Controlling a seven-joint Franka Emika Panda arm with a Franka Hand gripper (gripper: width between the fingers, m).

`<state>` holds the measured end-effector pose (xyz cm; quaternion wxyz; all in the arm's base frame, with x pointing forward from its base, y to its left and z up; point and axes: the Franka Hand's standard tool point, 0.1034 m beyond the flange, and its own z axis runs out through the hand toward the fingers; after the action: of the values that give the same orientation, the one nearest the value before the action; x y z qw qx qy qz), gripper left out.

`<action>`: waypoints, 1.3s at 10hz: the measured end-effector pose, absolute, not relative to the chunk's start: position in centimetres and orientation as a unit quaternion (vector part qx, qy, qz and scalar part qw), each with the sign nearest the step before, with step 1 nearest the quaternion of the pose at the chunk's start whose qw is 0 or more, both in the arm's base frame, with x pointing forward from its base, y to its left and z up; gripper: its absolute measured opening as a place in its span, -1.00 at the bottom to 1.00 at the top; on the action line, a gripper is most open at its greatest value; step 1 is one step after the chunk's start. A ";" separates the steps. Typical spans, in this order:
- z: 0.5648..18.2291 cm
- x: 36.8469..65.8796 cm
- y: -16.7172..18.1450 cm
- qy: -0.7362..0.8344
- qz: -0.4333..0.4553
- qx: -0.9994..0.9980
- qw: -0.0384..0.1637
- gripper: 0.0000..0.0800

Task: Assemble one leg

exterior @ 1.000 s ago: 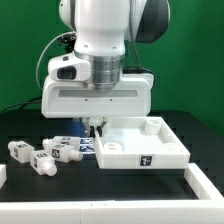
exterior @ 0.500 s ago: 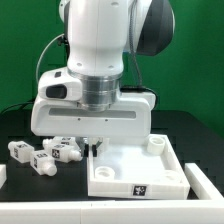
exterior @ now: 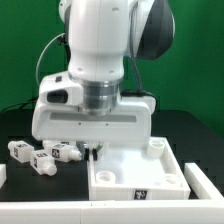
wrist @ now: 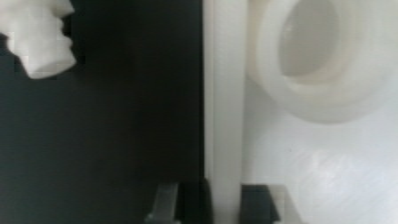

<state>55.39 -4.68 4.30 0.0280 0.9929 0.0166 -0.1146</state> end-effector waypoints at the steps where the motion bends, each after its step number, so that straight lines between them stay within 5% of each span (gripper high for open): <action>1: 3.5 56.4 -4.6 0.022 -0.108 0.994 0.030 -0.86; 11: 1.9 57.0 -2.0 -0.028 -0.115 0.992 0.032 -0.84; 13: 2.0 57.1 -2.0 -0.028 -0.114 0.993 0.032 -0.06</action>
Offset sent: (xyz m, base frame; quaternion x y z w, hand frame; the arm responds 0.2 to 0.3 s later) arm 0.0313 0.0261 -0.0029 0.0031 0.0286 0.0235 0.9993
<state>57.11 -1.99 2.02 0.0317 0.9925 -0.0282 -0.1142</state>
